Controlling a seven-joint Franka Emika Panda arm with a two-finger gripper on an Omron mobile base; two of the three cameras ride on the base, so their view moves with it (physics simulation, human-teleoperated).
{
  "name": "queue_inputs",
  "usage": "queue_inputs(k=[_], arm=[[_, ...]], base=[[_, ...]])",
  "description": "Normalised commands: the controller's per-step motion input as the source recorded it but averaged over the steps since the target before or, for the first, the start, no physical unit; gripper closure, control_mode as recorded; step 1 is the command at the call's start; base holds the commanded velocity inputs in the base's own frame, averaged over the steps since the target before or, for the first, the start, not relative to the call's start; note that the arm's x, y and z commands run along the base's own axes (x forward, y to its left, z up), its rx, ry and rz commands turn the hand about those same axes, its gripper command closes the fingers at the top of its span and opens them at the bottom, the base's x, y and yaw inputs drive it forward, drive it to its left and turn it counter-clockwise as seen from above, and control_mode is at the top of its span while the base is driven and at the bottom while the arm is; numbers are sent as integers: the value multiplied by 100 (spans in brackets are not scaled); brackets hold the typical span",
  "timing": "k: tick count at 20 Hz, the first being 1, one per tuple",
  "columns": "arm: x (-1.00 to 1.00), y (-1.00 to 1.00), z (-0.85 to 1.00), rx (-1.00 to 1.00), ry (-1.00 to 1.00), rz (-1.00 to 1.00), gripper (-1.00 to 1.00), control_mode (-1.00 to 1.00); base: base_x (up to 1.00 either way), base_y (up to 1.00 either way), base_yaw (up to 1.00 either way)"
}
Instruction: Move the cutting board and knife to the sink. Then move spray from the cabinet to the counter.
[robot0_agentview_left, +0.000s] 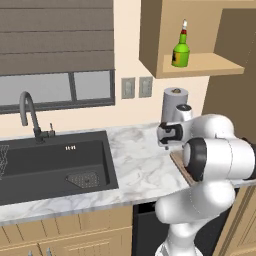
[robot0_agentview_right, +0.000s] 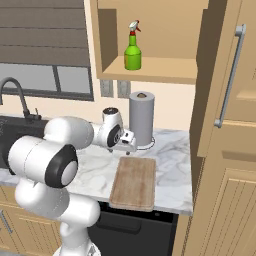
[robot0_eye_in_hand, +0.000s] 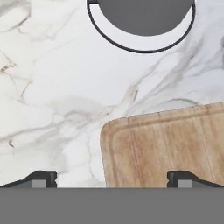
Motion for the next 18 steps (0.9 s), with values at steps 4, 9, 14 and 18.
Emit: queue_inputs(k=[4, 9, 14, 18], arm=[[-56, -16, 0, 6, 2, -18, -100, -100], [-54, -45, 0, 13, 0, -22, -100, -100], [-62, -52, 0, 20, -1, -24, -100, -100], [-61, -65, 0, 23, 0, -31, -100, -100]], base=[[0, 0, 0], [0, 0, 0], [0, 0, 0], [0, 0, 0]])
